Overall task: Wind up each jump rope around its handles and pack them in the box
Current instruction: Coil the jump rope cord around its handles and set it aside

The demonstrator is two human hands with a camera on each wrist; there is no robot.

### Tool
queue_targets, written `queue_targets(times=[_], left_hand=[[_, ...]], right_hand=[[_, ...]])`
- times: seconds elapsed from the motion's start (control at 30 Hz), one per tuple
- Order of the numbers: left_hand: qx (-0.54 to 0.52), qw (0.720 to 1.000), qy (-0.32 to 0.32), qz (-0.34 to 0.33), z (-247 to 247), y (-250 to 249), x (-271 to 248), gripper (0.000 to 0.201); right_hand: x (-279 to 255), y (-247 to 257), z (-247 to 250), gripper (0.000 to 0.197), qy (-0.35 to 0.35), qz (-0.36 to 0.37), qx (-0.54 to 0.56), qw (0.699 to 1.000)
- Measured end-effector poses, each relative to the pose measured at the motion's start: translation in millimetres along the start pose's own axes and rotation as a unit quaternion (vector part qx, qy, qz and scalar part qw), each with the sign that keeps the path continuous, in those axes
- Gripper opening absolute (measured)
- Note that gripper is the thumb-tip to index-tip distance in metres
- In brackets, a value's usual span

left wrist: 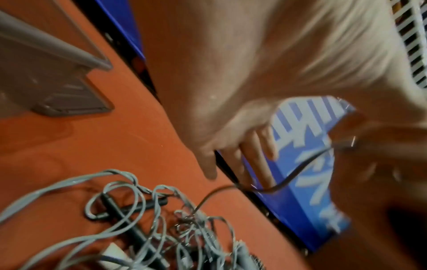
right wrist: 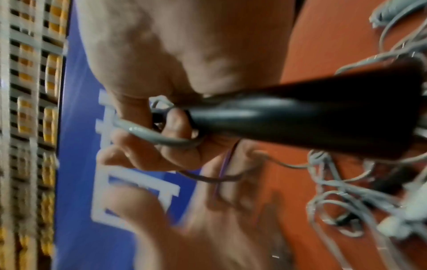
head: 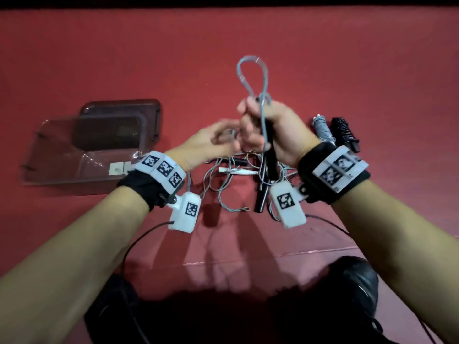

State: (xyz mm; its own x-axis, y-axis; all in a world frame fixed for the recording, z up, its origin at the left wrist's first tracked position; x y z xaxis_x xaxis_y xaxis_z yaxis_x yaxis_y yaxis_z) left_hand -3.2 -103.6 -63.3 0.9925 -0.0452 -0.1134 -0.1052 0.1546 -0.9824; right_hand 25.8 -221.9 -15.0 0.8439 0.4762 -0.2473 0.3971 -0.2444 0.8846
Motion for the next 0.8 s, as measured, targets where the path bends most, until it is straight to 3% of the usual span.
queue_targets(times=[0.07, 0.13, 0.17, 0.27, 0.3, 0.37, 0.4, 0.47, 0.5, 0.6, 0.67, 0.73, 0.8], left_hand=[[0.114, 0.993, 0.027, -0.021, -13, 6, -1, 0.031], [0.172, 0.980, -0.070, -0.065, -4, -3, 7, 0.004], [0.172, 0.973, -0.130, -0.083, 6, -12, 9, 0.004], [0.043, 0.964, -0.248, -0.091, 35, -43, 11, 0.013], [-0.008, 0.961, -0.256, -0.100, 40, -59, 10, 0.014], [-0.098, 0.963, -0.232, -0.093, 41, -88, 8, 0.011], [-0.132, 0.965, -0.210, -0.081, 39, -99, 7, 0.011], [-0.176, 0.963, -0.193, -0.062, 39, -108, 5, 0.014], [-0.185, 0.959, -0.208, -0.056, 43, -106, 5, 0.019], [-0.078, 0.969, -0.234, -0.030, 44, -81, 8, 0.052], [-0.026, 0.987, -0.147, 0.055, 22, -43, 5, 0.065], [0.036, 0.996, -0.028, 0.074, -5, -5, -4, 0.054], [0.089, 0.995, 0.036, 0.010, -26, 10, -12, 0.026]], right_hand=[[0, 26, 3, 0.021, -0.006, 0.008, 0.035, 0.999], [1, 46, 14, 0.022, -0.021, 0.025, 0.050, 0.998], [2, 52, 21, 0.022, -0.038, 0.035, 0.061, 0.997], [7, 53, 47, 0.009, -0.125, 0.074, 0.031, 0.989], [6, 48, 50, 0.021, -0.142, 0.082, -0.019, 0.986], [2, 25, 44, 0.052, -0.110, 0.068, -0.159, 0.979], [-1, 8, 35, 0.058, -0.063, 0.056, -0.231, 0.969], [-8, -21, 14, 0.044, 0.017, 0.055, -0.325, 0.944], [-9, -29, 7, 0.033, 0.019, 0.057, -0.330, 0.942], [-11, -29, -1, 0.021, -0.035, 0.033, -0.209, 0.977], [-11, -10, -8, 0.021, -0.041, 0.028, -0.084, 0.995], [-8, 13, -6, 0.024, -0.050, 0.014, 0.005, 0.999], [-5, 34, 1, 0.025, -0.064, -0.002, 0.064, 0.996]])
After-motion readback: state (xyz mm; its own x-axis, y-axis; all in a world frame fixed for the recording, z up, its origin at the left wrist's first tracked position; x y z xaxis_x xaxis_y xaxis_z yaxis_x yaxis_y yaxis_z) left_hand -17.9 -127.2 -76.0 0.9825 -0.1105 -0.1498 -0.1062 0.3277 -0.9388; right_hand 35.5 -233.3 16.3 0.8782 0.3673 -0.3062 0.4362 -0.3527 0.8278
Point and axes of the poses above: each hand's wrist, its own x-axis towards the middle knuckle, its own z-axis out of the back of the hand, y = z × x, the point moved 7 cm from there along x, towards the middle knuckle, and after that the axes turned 15 degrees about -y, right-handed, at the moved point
